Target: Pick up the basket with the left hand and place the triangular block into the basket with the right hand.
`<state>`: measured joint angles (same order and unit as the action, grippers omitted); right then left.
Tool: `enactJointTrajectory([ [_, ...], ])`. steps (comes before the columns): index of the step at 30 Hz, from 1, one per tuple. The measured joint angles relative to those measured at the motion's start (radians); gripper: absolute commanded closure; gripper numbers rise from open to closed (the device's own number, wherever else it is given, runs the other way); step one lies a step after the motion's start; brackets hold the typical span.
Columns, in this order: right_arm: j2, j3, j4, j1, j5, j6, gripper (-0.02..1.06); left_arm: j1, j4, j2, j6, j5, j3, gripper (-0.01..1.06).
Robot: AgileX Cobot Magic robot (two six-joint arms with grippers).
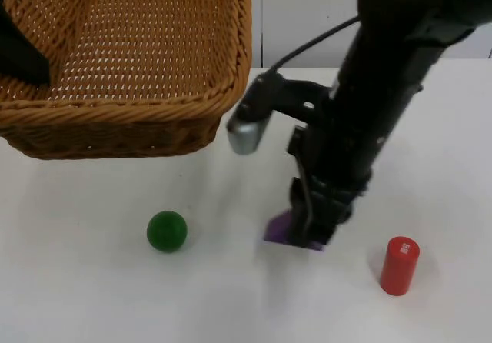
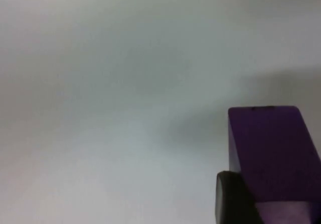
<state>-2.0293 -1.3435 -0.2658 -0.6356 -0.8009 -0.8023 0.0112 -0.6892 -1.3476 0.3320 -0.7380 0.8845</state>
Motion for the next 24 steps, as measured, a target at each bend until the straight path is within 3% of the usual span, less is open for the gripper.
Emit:
enactJointTrajectory([
  [10,0.145,0.135,0.076,0.0,-0.012,0.079,1.02,0.0,0.0,0.0,0.0,0.0,0.0,1.05],
  [15,0.28,0.191,0.084,0.0,-0.012,0.122,1.02,0.0,0.0,0.0,0.0,0.0,0.0,1.05],
  [24,0.563,0.241,0.195,0.017,-0.069,0.235,1.04,0.0,0.0,0.0,0.0,0.0,0.0,1.05],
])
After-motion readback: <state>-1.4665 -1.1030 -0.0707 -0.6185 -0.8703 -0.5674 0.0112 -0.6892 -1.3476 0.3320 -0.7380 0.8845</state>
